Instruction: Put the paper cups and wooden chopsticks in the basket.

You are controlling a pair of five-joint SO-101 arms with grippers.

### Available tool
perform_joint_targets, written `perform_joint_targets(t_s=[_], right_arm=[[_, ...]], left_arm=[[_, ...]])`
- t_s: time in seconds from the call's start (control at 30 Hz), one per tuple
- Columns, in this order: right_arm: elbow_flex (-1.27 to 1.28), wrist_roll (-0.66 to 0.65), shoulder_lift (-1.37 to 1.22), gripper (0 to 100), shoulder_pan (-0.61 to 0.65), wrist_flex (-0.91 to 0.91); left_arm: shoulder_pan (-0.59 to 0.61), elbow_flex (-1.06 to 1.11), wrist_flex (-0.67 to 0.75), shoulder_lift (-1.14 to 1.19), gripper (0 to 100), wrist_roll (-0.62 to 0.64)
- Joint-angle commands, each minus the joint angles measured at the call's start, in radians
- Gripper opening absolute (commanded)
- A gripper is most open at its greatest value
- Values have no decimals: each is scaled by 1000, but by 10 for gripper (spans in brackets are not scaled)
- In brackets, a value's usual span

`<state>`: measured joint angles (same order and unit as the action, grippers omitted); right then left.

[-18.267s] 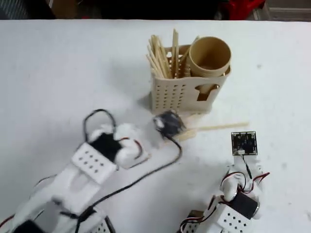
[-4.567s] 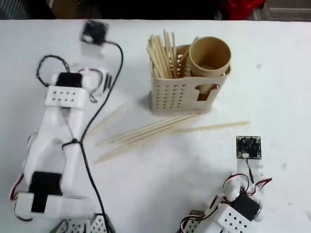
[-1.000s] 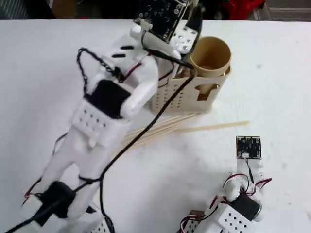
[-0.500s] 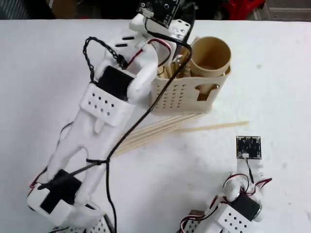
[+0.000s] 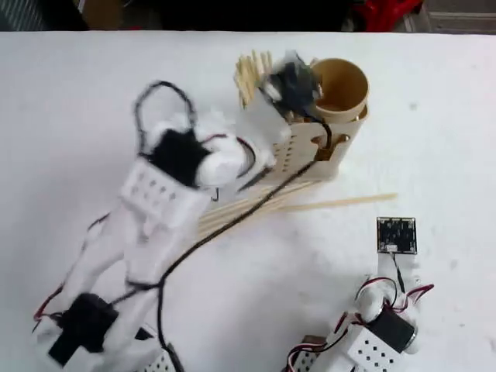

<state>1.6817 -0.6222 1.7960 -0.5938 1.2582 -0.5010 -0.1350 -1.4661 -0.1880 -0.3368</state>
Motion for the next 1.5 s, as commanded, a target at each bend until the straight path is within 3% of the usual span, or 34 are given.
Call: perform_joint_targets(t_s=[0.0, 0.17, 0.5, 1.27, 1.47], right_arm=[[9, 0, 1, 24, -8, -12], [9, 0, 1, 24, -8, -12], [9, 0, 1, 24, -8, -12], [9, 0, 1, 24, -8, -12], [9, 0, 1, 24, -8, -12]], left_arm=[[13, 310, 163, 94, 57, -98], [22, 462, 351, 251, 58, -163], [-4, 465, 396, 466, 127, -212], [53, 471, 445, 487, 127, -209], [-7, 462, 428, 526, 17, -218]])
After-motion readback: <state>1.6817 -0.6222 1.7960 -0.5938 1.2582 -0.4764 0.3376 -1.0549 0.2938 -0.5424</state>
